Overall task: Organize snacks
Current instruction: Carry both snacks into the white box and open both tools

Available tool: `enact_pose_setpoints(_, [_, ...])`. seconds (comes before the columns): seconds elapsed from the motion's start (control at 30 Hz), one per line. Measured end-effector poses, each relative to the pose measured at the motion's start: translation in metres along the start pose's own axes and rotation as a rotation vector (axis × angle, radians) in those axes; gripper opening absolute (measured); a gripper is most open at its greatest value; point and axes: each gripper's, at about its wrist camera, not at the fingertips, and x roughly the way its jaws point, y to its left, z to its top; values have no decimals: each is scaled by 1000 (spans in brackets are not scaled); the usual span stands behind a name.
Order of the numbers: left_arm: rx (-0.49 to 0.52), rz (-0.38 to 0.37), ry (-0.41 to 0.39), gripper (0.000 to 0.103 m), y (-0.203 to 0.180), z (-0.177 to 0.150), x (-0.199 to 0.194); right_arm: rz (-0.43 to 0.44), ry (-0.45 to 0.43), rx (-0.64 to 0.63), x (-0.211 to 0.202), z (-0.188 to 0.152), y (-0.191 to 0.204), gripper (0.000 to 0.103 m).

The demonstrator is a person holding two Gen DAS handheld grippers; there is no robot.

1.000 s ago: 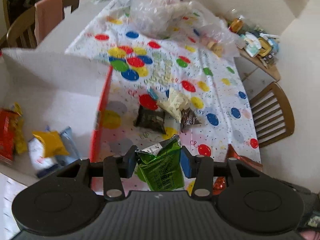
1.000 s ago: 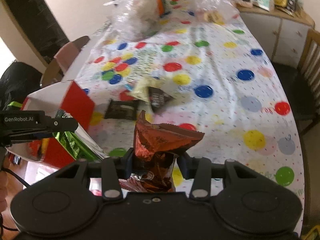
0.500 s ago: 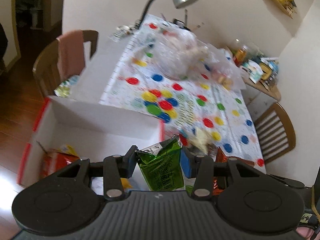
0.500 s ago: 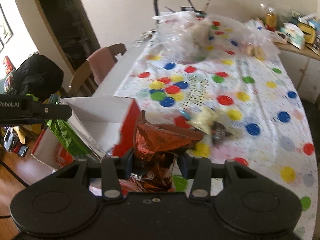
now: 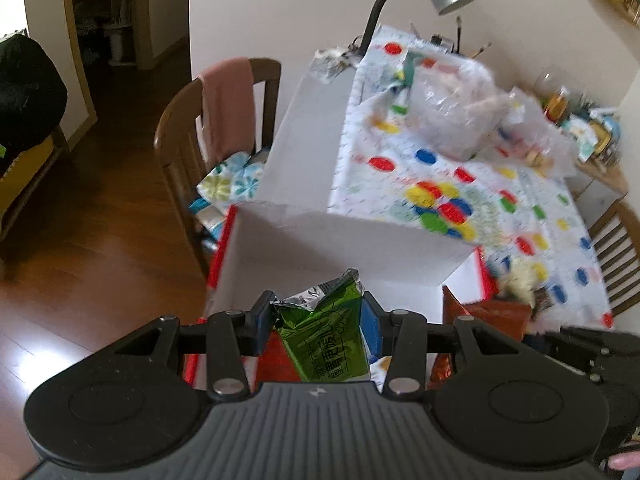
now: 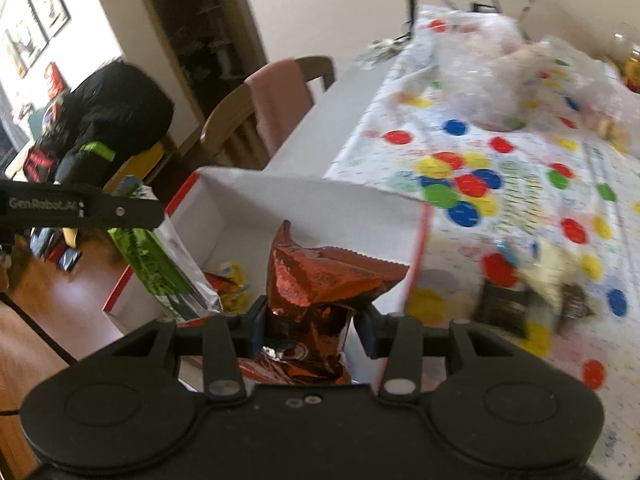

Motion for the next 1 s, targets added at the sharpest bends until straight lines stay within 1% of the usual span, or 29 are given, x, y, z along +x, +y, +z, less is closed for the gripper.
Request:
enact_pose_setpoints(0.17, [43, 24, 54, 44, 11, -6, 19, 10, 58, -33, 31, 0, 19, 43])
enact_pose_setpoints(0.37, [80, 36, 104, 44, 16, -12, 40, -8, 88, -64, 49, -8, 32, 43])
enact_pose_setpoints(0.6, [127, 40, 158, 44, 8, -14, 63, -26, 107, -91, 62, -14, 37, 44])
enact_pose_setpoints(0.7, [139, 56, 175, 44, 3, -14, 73, -26, 106, -94, 63, -15, 39, 44])
enact_pose_setpoints(0.83, [151, 54, 206, 45, -1, -16, 84, -28, 110, -86, 64, -16, 38, 46])
enact_pose_setpoints(1.0, [147, 58, 202, 45, -3, -18, 87, -28, 106, -69, 63, -16, 36, 47])
